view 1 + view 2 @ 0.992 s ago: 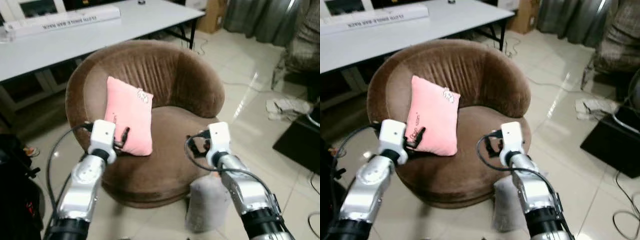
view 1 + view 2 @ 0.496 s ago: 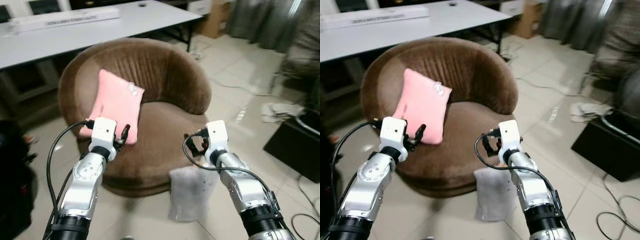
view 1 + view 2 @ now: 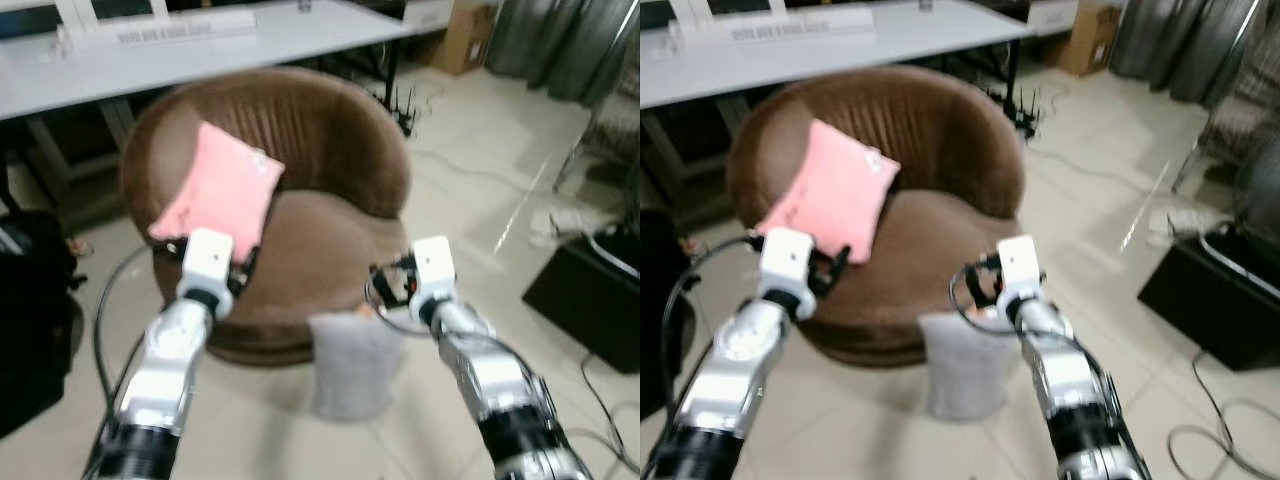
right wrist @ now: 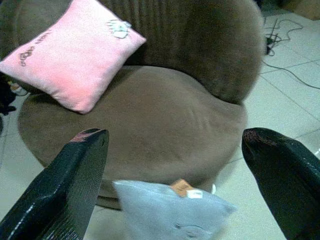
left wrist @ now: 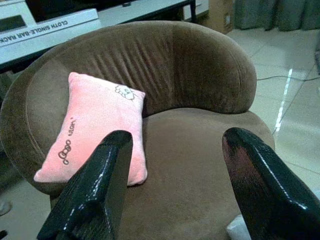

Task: Move the pillow to the sofa from floor

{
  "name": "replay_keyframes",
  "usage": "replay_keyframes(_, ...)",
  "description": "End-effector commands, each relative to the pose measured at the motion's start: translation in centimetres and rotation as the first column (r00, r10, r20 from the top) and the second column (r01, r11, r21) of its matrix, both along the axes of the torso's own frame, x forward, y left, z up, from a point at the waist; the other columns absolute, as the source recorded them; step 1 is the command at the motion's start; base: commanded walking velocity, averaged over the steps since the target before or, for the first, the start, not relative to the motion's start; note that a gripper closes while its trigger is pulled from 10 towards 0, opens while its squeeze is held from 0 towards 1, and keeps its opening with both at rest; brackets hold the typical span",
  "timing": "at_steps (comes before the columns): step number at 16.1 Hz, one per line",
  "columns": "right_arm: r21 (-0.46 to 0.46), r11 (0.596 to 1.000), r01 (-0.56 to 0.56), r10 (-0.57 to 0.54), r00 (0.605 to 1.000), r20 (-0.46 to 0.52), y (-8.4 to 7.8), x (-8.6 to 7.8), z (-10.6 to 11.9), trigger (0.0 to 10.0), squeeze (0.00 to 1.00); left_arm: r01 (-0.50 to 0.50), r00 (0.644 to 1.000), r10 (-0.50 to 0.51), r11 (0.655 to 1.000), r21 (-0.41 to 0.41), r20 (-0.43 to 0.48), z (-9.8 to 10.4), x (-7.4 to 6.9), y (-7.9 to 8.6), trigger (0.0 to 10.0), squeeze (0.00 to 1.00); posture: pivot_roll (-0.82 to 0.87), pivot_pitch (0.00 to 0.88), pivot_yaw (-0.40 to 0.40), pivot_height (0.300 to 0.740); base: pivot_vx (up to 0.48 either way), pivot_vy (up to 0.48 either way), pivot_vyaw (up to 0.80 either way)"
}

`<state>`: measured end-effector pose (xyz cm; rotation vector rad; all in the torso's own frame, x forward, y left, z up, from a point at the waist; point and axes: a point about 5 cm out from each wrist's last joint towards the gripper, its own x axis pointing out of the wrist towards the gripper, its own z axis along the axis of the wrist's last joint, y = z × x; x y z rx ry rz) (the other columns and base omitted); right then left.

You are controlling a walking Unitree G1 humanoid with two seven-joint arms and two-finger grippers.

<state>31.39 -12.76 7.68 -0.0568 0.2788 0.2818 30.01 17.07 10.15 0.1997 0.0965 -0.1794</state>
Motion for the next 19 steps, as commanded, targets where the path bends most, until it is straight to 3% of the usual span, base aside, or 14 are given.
replay_keyframes(1, -0.007, 1.000, 0.027, -0.027, 1.000, -0.006, -1.0, 0.0, -0.3, 10.0, 0.00, 0.027, 1.000, -0.027, 1.000, 0.001, 0.003, 0.1, 0.2, -1.0, 10.0, 0.00, 0.06, 0.000, 0.023, 0.740, 0.000, -0.420, 0.00)
replay_keyframes(3, -0.013, 0.999, 0.033, -0.033, 0.999, -0.011, -1.2, 0.0, -0.4, 10.0, 0.00, -0.031, 0.998, 0.029, 0.999, -0.038, -0.049, -0.3, 0.4, -0.5, 10.0, 0.00, 0.06, 0.000, 0.023, 0.740, 0.000, 0.000, 0.00)
replay_keyframes(7, -0.016, 0.999, 0.038, -0.038, 0.999, -0.010, -1.3, 0.1, -0.3, 10.0, 0.00, -0.089, 0.996, 0.089, 0.994, -0.057, 0.002, 0.4, 0.6, 0.2, 10.0, 0.00, 0.06, 0.000, 0.024, 0.740, 0.000, 0.480, 0.00)
replay_keyframes(14, -0.010, 0.999, 0.038, -0.038, 0.999, -0.017, -1.3, 0.3, -0.4, 10.0, 0.00, -0.068, 0.997, 0.071, 0.995, -0.078, 0.038, 1.0, 1.0, 0.1, 10.0, 0.00, 0.06, 0.000, 0.023, 0.740, 0.000, 0.000, 0.00)
replay_keyframes(19, -0.033, 0.997, 0.065, -0.066, 0.998, -0.017, -1.8, 0.3, -0.8, 10.0, 0.00, -0.011, 0.999, 0.014, 0.998, -0.065, 0.034, 0.2, 0.2, -0.2, 10.0, 0.00, 0.06, 0.000, 0.022, 0.740, 0.158, 0.000, -0.31)
